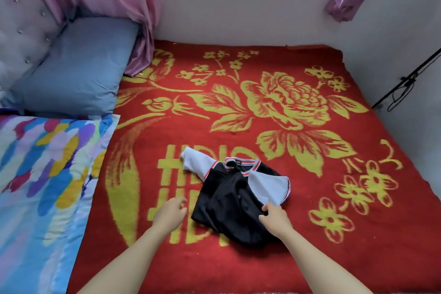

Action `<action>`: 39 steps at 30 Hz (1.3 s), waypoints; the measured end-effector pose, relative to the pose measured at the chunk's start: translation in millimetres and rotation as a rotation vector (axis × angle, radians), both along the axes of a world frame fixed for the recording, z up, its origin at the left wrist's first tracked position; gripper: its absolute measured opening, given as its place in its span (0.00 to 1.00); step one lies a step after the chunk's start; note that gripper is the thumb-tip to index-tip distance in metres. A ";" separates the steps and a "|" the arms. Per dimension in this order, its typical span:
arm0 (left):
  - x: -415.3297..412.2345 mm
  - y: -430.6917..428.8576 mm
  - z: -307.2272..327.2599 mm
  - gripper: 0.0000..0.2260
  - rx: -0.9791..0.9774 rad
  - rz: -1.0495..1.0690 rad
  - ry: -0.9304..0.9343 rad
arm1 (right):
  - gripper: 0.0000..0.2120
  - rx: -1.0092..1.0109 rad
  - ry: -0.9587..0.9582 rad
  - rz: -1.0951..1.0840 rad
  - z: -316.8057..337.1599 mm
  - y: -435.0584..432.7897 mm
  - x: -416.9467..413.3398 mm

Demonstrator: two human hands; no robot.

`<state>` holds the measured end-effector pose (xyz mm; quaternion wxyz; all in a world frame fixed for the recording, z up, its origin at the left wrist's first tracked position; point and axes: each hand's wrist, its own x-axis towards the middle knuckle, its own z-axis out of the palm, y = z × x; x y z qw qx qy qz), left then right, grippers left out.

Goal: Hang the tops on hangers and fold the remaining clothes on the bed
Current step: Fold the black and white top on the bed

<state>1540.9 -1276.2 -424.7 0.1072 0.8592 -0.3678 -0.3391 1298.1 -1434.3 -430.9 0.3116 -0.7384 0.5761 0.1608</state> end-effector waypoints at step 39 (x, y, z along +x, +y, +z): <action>-46.4 2.0 -179.0 0.10 -0.054 0.646 0.012 | 0.14 -0.064 -0.248 1.033 -175.5 -5.6 -70.2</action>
